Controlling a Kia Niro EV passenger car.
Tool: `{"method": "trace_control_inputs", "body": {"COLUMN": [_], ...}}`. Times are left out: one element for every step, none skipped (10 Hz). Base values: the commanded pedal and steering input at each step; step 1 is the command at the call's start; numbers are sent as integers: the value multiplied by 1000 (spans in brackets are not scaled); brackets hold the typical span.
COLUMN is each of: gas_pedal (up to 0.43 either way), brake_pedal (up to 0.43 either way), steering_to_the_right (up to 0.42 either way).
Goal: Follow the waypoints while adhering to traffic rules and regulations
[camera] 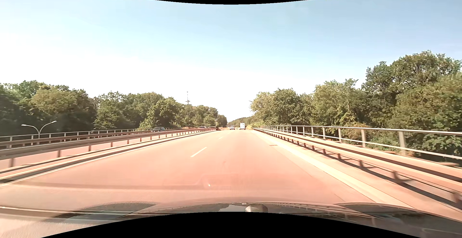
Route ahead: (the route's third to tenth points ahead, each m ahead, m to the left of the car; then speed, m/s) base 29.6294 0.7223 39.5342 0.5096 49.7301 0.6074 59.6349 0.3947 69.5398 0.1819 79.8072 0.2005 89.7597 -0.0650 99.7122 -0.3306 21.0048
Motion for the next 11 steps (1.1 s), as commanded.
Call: {"method": "trace_control_inputs", "body": {"gas_pedal": [169, 169, 169, 169, 169, 169, 169, 169, 169, 169, 169], "brake_pedal": [0, 0, 0, 0, 0, 0, 0, 0, 0, 0, 0], "steering_to_the_right": [1, 1, 1, 1, 1, 1, 1, 1, 1, 1, 1]}}
